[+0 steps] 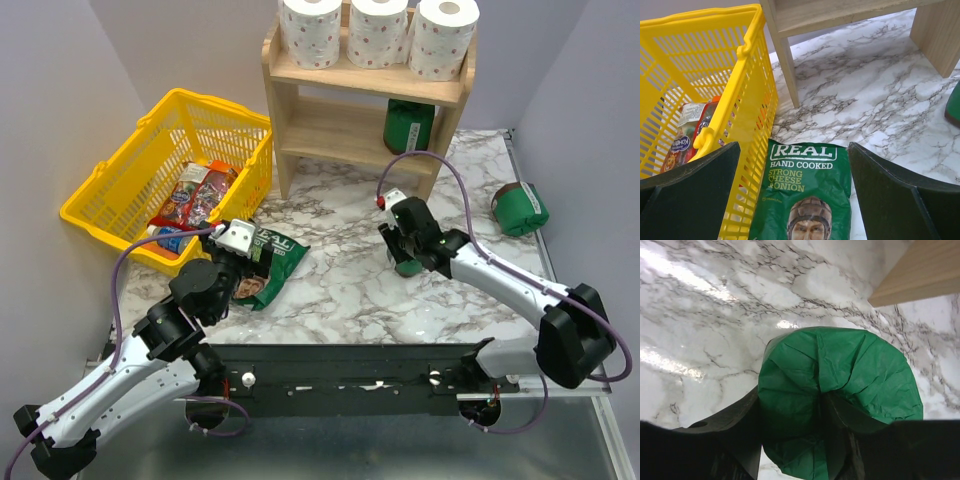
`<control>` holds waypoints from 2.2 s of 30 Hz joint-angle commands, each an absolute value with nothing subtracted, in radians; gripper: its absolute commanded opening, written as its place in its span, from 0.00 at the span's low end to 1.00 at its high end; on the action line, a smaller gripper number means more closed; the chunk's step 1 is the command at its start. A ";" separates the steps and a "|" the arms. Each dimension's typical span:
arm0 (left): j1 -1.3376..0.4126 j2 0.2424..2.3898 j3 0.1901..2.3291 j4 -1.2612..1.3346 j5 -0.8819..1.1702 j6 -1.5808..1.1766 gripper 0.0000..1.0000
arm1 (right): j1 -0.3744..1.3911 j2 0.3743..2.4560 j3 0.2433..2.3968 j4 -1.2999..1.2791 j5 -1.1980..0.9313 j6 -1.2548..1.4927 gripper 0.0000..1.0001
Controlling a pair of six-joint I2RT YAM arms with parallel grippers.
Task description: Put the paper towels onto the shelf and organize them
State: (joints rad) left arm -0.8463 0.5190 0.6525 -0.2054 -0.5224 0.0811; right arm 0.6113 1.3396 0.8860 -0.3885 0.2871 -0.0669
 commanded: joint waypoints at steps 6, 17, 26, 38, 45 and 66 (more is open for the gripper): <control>-0.845 0.503 0.672 -0.192 -0.528 0.075 0.99 | 0.615 1.200 1.056 -0.342 0.063 -0.336 0.41; -0.845 0.479 0.669 -0.192 -0.534 0.077 0.99 | 0.640 1.357 1.452 -0.374 -0.045 -0.618 0.43; -0.845 0.468 0.670 -0.192 -0.520 0.071 0.99 | 0.640 1.526 1.660 -0.353 -0.094 -0.822 0.45; -0.845 0.463 0.669 -0.192 -0.505 0.064 0.99 | 0.640 1.727 1.805 -0.330 0.026 -0.882 0.50; -0.845 0.454 0.669 -0.190 -0.505 0.064 0.99 | 0.640 1.769 1.833 -0.314 0.109 -0.902 0.58; -0.847 0.460 0.669 -0.192 -0.517 0.067 0.99 | 0.716 1.744 1.844 -0.310 0.077 -0.933 0.59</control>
